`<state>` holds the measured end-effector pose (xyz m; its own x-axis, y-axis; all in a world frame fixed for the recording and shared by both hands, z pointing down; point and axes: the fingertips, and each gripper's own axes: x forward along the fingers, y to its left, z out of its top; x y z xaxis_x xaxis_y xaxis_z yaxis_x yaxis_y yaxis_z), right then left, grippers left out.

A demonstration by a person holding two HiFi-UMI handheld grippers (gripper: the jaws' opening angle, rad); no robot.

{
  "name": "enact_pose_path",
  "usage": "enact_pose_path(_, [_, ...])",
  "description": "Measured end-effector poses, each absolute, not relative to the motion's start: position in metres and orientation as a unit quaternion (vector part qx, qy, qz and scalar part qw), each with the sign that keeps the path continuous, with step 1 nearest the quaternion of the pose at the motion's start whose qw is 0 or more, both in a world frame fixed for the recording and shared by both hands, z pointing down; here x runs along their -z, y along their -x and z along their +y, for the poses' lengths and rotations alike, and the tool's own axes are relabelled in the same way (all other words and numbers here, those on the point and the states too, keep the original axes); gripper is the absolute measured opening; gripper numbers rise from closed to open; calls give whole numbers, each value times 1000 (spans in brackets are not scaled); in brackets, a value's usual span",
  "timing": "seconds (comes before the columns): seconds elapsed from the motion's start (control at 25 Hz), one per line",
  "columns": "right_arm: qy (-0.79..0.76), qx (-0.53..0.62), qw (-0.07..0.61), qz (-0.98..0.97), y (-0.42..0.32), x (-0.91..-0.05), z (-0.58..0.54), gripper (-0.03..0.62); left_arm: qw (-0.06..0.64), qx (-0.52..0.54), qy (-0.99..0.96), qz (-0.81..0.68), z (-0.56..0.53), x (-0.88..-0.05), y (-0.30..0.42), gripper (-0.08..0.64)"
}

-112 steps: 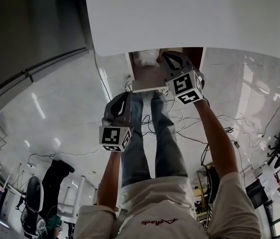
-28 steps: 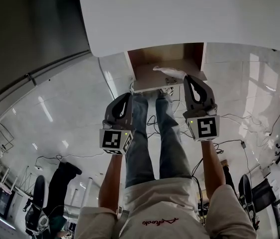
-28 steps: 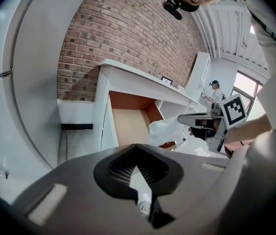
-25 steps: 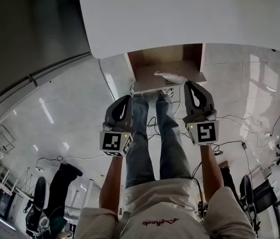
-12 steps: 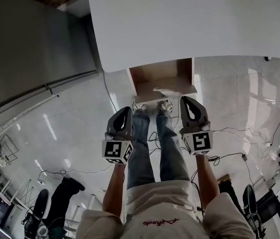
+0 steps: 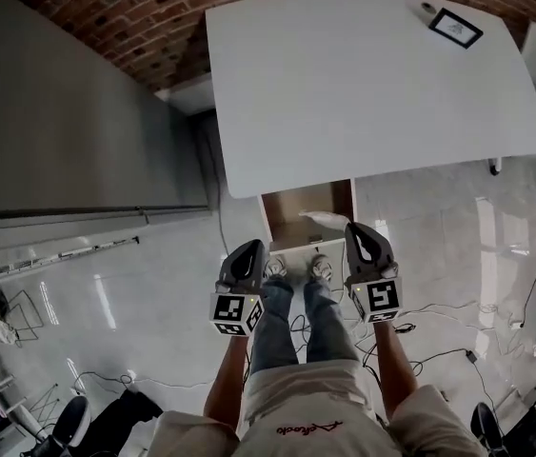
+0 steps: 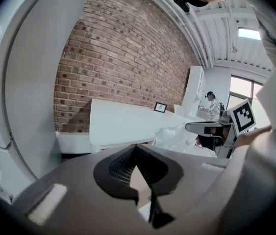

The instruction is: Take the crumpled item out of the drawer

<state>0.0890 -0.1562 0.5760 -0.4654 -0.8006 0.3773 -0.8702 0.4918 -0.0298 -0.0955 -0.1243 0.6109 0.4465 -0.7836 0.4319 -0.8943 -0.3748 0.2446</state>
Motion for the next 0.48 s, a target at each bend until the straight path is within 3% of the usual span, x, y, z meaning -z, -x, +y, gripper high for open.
enact_pose_path(0.48, [-518, -74, 118, -844, -111, -465, -167, 14, 180, -92, -841, -502, -149, -505, 83, 9])
